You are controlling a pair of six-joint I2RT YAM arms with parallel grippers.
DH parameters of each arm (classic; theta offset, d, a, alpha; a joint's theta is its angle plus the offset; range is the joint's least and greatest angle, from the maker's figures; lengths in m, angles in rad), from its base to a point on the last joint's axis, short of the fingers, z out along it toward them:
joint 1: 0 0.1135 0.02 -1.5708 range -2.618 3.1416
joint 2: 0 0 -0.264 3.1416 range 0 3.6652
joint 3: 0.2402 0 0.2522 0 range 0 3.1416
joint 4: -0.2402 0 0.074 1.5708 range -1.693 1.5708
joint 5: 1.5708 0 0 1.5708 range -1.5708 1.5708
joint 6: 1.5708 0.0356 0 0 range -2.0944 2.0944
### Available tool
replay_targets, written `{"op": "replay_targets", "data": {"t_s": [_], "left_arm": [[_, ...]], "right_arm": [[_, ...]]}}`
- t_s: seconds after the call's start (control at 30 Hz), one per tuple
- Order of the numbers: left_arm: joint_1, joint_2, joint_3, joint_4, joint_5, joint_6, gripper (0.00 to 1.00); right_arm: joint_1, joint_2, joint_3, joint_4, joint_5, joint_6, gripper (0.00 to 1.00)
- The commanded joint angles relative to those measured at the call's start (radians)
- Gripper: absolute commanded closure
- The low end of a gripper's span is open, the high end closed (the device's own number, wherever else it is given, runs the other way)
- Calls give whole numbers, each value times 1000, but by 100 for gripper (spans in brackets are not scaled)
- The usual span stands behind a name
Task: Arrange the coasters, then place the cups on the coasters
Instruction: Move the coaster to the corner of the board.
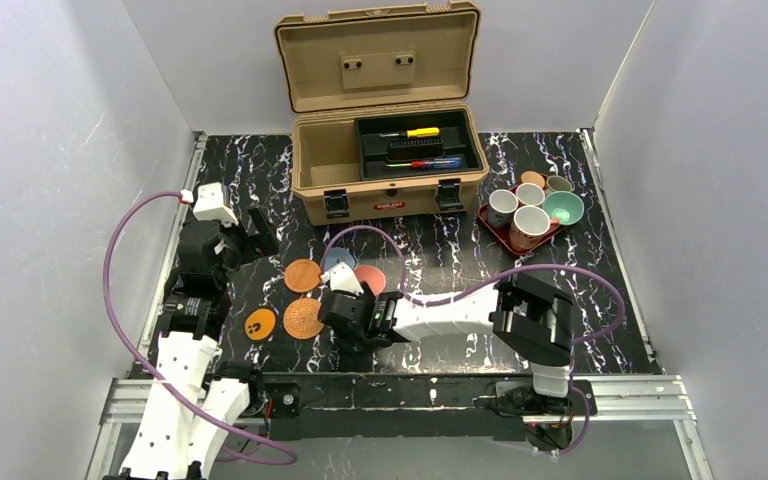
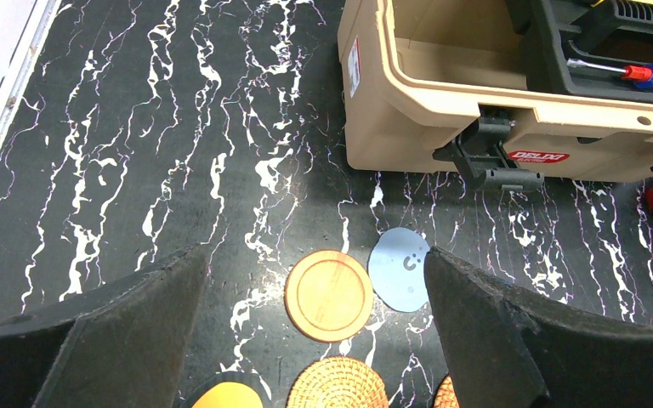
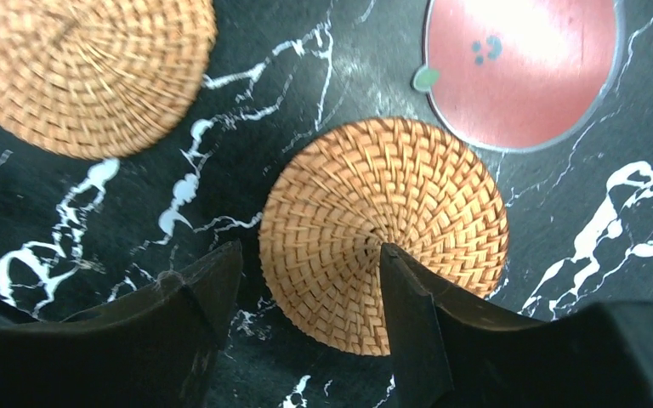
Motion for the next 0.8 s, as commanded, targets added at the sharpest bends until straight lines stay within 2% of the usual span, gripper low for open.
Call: {"op": "replay_targets", "data": {"t_s": [0.0, 0.33, 0.77], "left_arm": [[-3, -1, 5, 7, -12, 10, 2], [-3, 2, 5, 5, -21, 11, 2], [-3, -2, 8, -8, -49, 2, 2]], "right_arm": [[-6, 9, -36, 8, -11, 28, 33], [-6, -20, -133, -28, -39, 78, 36], [-6, -235, -364, -193, 10, 226, 36]]}}
